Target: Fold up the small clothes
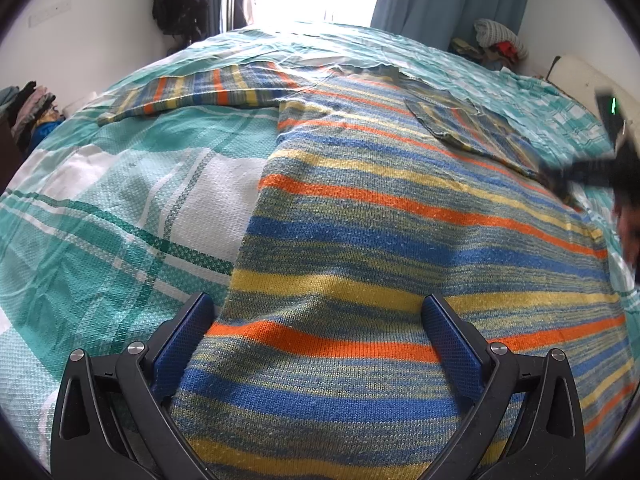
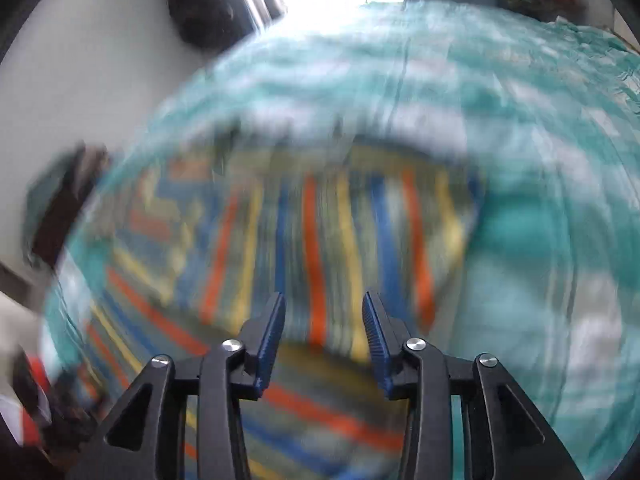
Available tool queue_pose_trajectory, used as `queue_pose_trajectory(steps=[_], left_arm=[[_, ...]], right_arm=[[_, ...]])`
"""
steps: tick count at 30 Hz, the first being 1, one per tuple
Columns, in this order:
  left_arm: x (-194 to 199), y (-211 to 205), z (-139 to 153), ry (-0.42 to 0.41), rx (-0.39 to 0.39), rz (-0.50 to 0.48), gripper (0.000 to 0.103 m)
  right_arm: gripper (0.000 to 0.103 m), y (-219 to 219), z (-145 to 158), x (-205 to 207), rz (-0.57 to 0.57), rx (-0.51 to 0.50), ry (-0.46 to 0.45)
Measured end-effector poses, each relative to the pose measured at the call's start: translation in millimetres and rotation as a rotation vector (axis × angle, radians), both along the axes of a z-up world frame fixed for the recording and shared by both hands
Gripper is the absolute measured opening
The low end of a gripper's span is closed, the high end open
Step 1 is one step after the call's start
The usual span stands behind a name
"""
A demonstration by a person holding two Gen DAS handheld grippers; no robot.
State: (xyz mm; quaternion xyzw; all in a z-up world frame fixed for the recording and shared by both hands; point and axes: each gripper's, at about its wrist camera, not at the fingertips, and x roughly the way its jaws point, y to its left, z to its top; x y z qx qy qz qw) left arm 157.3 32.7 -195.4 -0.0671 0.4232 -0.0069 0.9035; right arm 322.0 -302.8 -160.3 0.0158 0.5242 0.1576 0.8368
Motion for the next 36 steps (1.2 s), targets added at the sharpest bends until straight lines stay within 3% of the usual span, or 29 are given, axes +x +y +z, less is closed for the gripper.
queue_pose_trajectory(steps=[1, 2, 3, 5, 6, 9, 12, 16, 18, 20, 22, 25, 36], left_arm=[[1, 0, 0, 0.002, 0.003, 0.000, 0.103], [1, 0, 0, 0.004, 0.006, 0.000, 0.103], [1, -1, 0, 0.005, 0.008, 0.000, 0.103], [2, -2, 1, 0.013, 0.016, 0.003, 0.103], [2, -3, 1, 0.020, 0.022, 0.005, 0.103], [4, -6, 6, 0.064, 0.049, 0.014, 0.103], [-1, -7, 17, 0.113, 0.032, 0.019, 0.102], [-31, -11, 37, 0.096, -0.057, -0.003, 0.102], [-41, -16, 40, 0.085, -0.066, -0.015, 0.102], [-43, -25, 31, 0.111, -0.039, -0.038, 0.103], [-40, -34, 14, 0.160, 0.022, -0.072, 0.103], [-46, -39, 7, 0.113, 0.075, -0.109, 0.103], [-47, -38, 3, 0.115, 0.087, -0.176, 0.103]], right_arm=[[0.038, -4, -18, -8, -0.036, -0.078, 0.037], [0.035, -9, -24, -13, -0.063, -0.079, 0.039], [0.035, -18, -20, -24, -0.115, -0.050, 0.007], [0.040, -21, -1, -48, -0.222, -0.154, -0.029], [0.041, -19, 9, -61, -0.229, -0.154, -0.056], [0.060, 0, 42, -117, -0.193, -0.083, -0.136], [0.063, 35, 51, -170, -0.110, -0.051, -0.159], [0.063, 62, 37, -235, -0.095, -0.074, -0.127], [0.064, 72, 19, -257, -0.095, -0.106, -0.107], [0.072, 77, -3, -277, -0.069, -0.145, -0.062], [0.076, 78, -17, -289, -0.070, -0.165, -0.083], [0.084, 81, -19, -291, -0.068, -0.187, -0.097], [0.096, 85, -28, -291, -0.150, -0.242, -0.100]])
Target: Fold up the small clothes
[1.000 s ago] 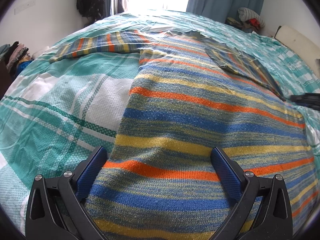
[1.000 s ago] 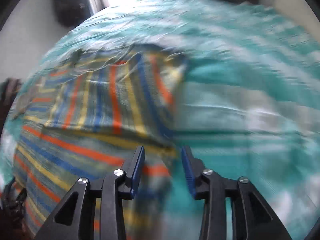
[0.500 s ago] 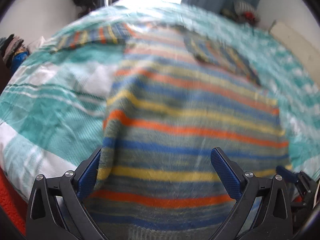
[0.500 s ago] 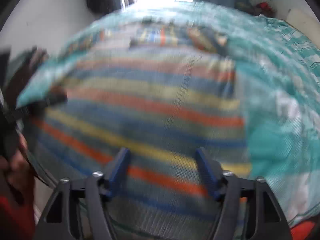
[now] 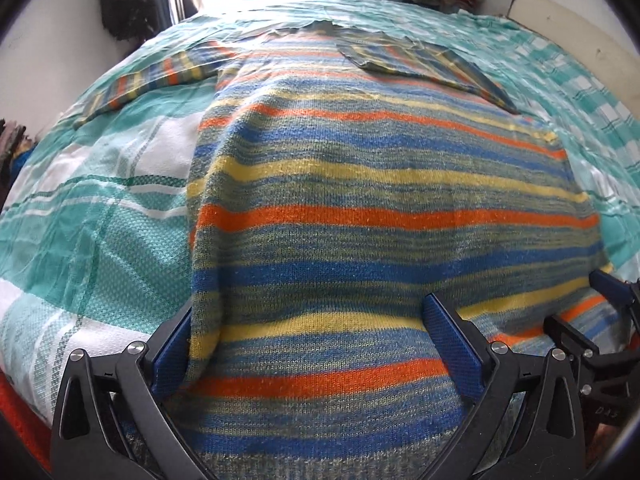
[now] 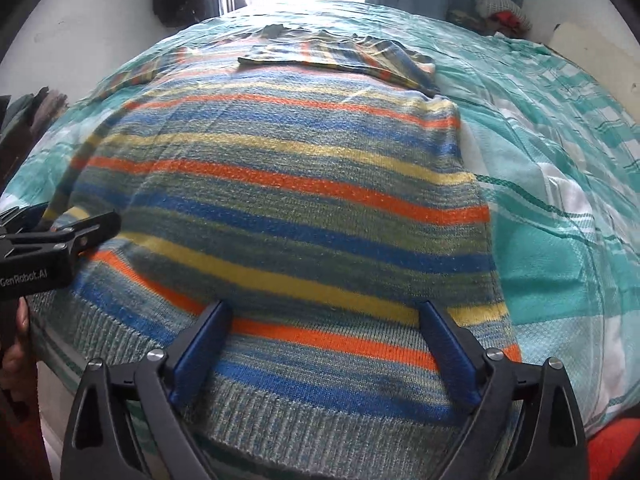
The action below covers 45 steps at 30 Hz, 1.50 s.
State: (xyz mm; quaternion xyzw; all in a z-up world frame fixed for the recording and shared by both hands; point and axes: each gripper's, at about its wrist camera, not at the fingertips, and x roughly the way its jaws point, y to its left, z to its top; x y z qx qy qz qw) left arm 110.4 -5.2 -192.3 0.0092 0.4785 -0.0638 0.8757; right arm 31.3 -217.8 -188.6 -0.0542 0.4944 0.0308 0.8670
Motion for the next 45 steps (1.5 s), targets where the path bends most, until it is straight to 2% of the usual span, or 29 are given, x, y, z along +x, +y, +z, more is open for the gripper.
queue_pose_trajectory(steps=[12, 18, 21, 23, 25, 26, 29, 31, 33, 36, 38, 39, 41, 42, 43, 44, 45], left_arm=[[2, -2, -1, 0.037, 0.022, -0.016, 0.102], [-2, 3, 9, 0.071, 0.000, -0.017, 0.102], [-11, 19, 32, 0.130, -0.075, -0.011, 0.102], [-11, 49, 59, 0.098, -0.221, 0.020, 0.102], [9, 101, 89, 0.030, -0.357, 0.100, 0.102], [22, 124, 95, 0.012, -0.393, 0.152, 0.102], [77, 209, 94, -0.005, -0.499, 0.360, 0.102], [118, 267, 72, 0.025, -0.517, 0.543, 0.102], [148, 302, 48, 0.070, -0.533, 0.647, 0.101], [182, 327, 23, 0.103, -0.497, 0.738, 0.098], [206, 329, 14, 0.090, -0.484, 0.739, 0.096], [211, 326, 11, 0.086, -0.483, 0.730, 0.092], [229, 320, 3, 0.088, -0.458, 0.699, 0.075], [235, 318, -1, 0.098, -0.429, 0.687, 0.054], [239, 313, -1, 0.109, -0.368, 0.677, 0.015], [241, 310, 0, 0.118, -0.324, 0.673, 0.004], [241, 310, 6, 0.110, -0.313, 0.678, 0.003]], right_arm=[[0.099, 1, -2, 0, -0.023, -0.016, 0.000], [0.099, 0, -2, -1, -0.029, -0.001, -0.002], [0.100, -1, -2, 1, -0.031, 0.002, 0.007], [0.100, -1, -1, 2, -0.033, 0.004, 0.012], [0.100, 0, -1, 1, -0.035, 0.002, 0.013], [0.100, 0, -1, 0, -0.036, 0.001, 0.013], [0.100, 0, -1, 1, -0.033, 0.000, 0.018], [0.101, 0, 0, 1, -0.031, 0.002, 0.026], [0.101, 0, 0, 1, -0.030, 0.002, 0.030], [0.101, 0, 0, 1, -0.030, -0.001, 0.034], [0.101, 0, 0, 1, -0.031, -0.003, 0.035], [0.101, 1, 0, 2, -0.031, -0.005, 0.035], [0.101, 1, 0, 2, -0.032, -0.005, 0.038], [0.101, 1, 0, 2, -0.033, -0.004, 0.039], [0.102, 2, 0, 3, -0.033, -0.004, 0.042], [0.102, 1, -1, 3, -0.033, -0.005, 0.044], [0.102, 2, -1, 4, -0.033, -0.005, 0.047]])
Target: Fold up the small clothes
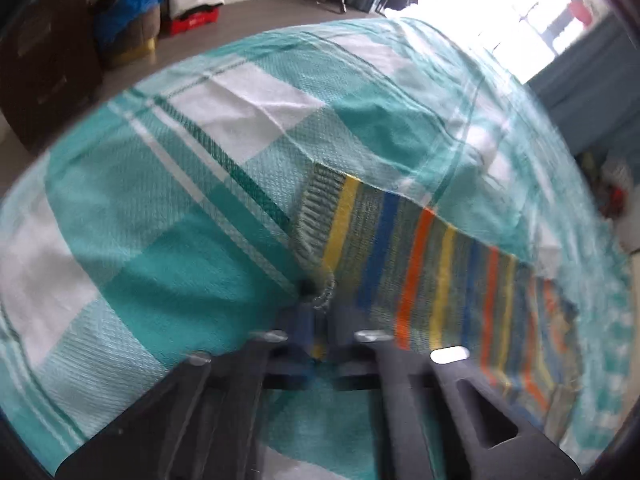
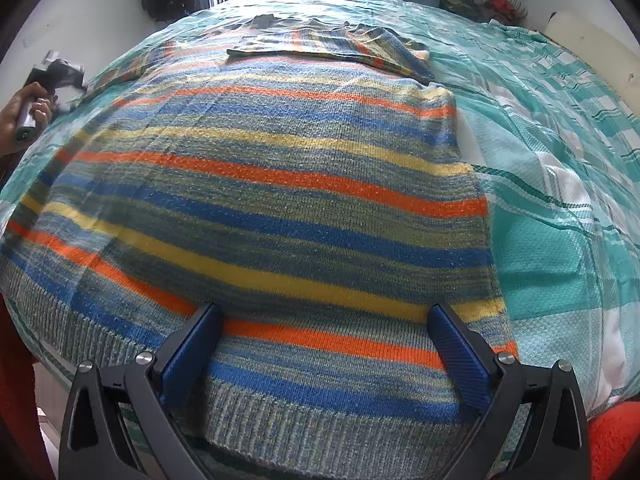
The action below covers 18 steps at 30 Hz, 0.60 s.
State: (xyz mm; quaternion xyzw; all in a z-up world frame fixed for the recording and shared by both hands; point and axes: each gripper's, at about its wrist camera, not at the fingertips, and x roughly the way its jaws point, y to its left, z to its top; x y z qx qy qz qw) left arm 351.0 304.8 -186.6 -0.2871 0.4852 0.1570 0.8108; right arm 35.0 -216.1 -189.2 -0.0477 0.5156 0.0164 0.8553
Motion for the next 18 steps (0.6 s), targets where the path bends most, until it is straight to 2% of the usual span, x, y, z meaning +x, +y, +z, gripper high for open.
queue_pose_trajectory(steps=[3, 6, 9, 10, 12, 14, 16, 18], left_arm=[[-9, -12, 44, -0.115, 0.040, -0.017, 0.003], [-9, -63, 103, -0.226, 0.107, -0.179, 0.003], [-4, -157, 157, -0.330, 0.152, -0.427, 0.003], [-1, -185, 166, -0.350, 0.156, -0.490, 0.003], [5, -242, 173, -0.371, 0.159, -0.606, 0.003], [11, -305, 165, -0.371, 0.182, -0.723, 0.003], [15, -359, 144, -0.349, 0.224, -0.796, 0.003], [20, -406, 109, -0.298, 0.245, -0.831, 0.003]], right_arm=[[0.102, -1, 0, 0, 0.005, 0.004, 0.002], [0.102, -1, 0, 0, 0.008, 0.007, -0.004], [0.103, -2, 0, 0, 0.011, 0.007, -0.006], [0.103, -2, 0, 0, 0.014, 0.008, -0.006], [0.103, -2, 0, 1, 0.019, 0.008, -0.003], [0.103, -2, 0, 2, 0.020, 0.009, -0.001], [0.103, -2, 0, 1, 0.021, 0.006, -0.004], [0.103, -1, -1, 1, 0.019, 0.003, -0.008]])
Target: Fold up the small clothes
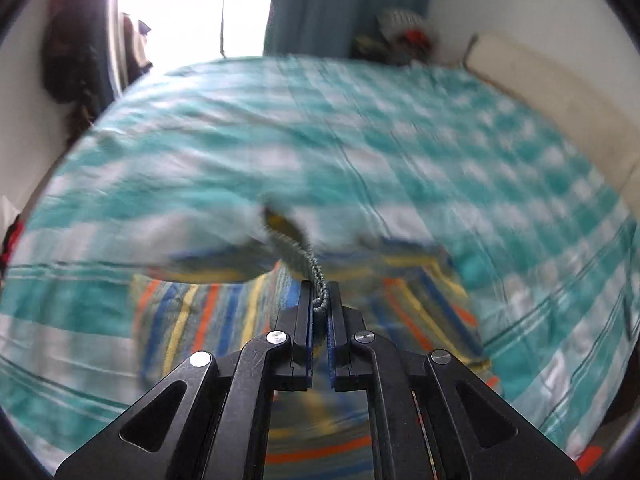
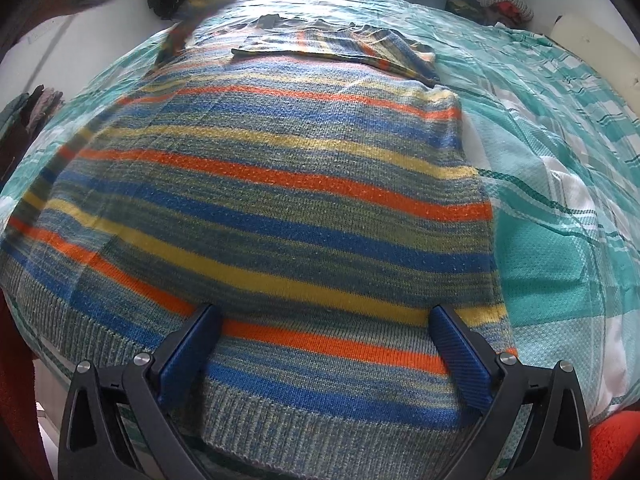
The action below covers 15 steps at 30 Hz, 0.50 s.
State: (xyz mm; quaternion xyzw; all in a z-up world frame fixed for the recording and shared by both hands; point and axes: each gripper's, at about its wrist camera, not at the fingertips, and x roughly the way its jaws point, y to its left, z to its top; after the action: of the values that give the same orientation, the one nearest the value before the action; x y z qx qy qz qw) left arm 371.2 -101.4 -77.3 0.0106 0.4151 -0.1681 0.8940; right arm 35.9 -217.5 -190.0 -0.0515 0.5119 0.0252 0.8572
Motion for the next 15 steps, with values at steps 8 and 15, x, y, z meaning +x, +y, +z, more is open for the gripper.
queue_pose_trajectory(steps=[8, 15], left_arm=[[-40, -32, -73, 0.191, 0.038, -0.046, 0.056], [-10, 138, -22, 0.121, -0.137, 0.238, 0.075]], right_arm=[[0.103, -1, 0, -1, 0.008, 0.005, -0.003], [0.103, -1, 0, -1, 0.012, 0.007, -0.003]])
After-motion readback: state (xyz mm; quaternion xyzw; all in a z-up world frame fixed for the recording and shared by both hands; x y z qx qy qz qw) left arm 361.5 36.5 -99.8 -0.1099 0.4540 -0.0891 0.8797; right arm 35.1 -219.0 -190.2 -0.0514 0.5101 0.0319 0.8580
